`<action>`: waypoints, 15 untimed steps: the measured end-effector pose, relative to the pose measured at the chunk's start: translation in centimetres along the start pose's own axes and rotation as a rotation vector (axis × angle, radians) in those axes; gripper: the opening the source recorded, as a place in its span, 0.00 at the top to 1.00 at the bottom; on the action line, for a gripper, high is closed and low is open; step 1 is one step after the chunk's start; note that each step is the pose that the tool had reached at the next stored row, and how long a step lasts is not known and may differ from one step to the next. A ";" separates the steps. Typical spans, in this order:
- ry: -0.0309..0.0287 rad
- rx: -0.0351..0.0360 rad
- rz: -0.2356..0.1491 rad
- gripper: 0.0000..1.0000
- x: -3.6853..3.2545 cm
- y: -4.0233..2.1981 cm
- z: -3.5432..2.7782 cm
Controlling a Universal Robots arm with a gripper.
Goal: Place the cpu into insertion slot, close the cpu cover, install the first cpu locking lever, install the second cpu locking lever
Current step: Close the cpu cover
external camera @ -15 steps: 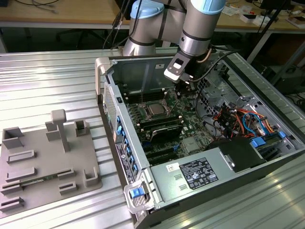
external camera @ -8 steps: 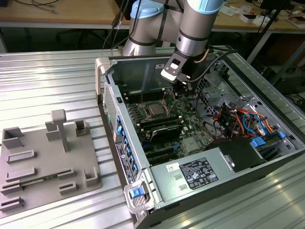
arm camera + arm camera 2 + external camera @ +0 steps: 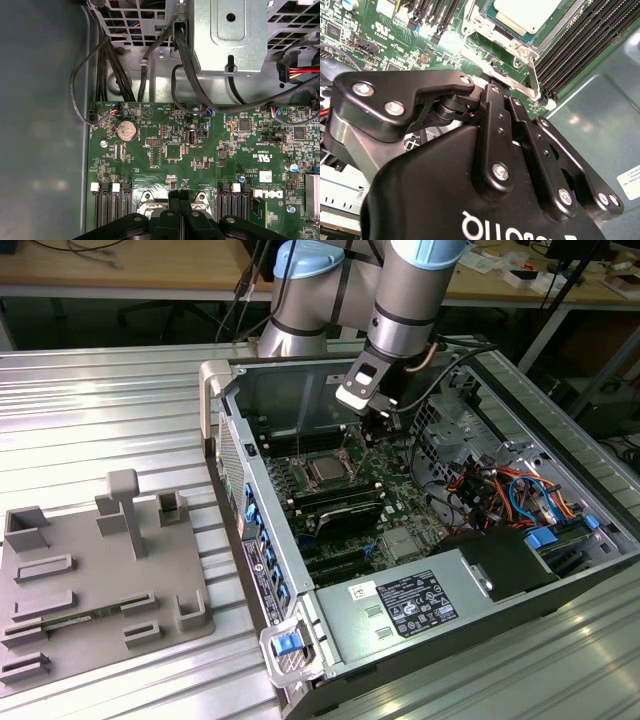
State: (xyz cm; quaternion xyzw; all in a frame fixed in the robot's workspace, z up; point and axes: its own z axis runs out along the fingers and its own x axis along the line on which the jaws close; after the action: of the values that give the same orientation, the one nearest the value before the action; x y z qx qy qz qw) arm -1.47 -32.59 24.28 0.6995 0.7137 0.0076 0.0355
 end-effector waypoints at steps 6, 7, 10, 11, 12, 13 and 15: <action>0.0000 0.0000 0.000 0.89 0.01 -0.29 -0.02; 0.0000 0.0000 0.000 0.89 0.01 -0.33 -0.02; 0.0000 0.0000 0.000 0.89 0.01 -0.43 -0.02; 0.0000 0.0000 0.000 0.89 0.01 -0.47 -0.03; 0.0000 0.0000 0.000 0.89 0.01 -0.52 -0.03; 0.0000 0.0000 0.000 0.89 0.01 -0.56 -0.03; 0.0000 0.0000 0.000 0.89 0.01 -0.64 -0.04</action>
State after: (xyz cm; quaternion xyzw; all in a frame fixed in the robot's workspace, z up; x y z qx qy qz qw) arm -2.12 -32.59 24.28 0.6995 0.7137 0.0076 0.0355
